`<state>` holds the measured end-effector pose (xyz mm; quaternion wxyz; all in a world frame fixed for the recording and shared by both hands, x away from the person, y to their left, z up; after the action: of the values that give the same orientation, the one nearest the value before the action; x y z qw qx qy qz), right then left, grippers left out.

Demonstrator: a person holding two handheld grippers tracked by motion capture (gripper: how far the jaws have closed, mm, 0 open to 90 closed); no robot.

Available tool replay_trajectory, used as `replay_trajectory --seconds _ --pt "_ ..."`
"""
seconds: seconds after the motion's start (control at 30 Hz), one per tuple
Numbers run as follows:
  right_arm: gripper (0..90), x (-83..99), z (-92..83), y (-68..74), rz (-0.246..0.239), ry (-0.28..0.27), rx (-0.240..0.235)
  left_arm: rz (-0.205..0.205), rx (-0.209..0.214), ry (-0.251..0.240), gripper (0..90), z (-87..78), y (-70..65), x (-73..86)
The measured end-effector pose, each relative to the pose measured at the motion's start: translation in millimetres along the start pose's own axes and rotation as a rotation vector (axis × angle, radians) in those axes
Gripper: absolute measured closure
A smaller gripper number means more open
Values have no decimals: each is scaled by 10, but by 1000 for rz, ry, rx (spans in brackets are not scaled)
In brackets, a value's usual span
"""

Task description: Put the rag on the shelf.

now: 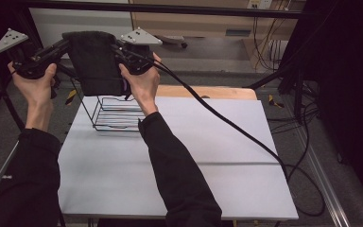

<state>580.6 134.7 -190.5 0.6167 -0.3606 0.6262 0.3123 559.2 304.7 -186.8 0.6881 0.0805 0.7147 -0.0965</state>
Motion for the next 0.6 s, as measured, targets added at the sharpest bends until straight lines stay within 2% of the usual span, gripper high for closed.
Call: replay_trajectory --seconds 0.2,0.47,0.6 --pt "780 53 -58 27 1 17 -8 16 4 5 829 -32 -37 52" --pt "779 79 -125 121 -49 32 -24 30 13 -10 829 -120 -41 95" --pt "779 96 -128 164 -56 36 -28 28 14 -12 829 -162 -36 122"
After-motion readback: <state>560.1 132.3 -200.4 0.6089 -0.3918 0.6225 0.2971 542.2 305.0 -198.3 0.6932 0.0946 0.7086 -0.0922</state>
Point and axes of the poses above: each handheld gripper's, and its own axes: z roughly forward along the jaws, x roughly out of its underside, y roughly to its left, the point moved 9 cm from there along z, roughly forward along the jaws, and after that the axes turned 12 degrees about -x, right-handed, at the moved point
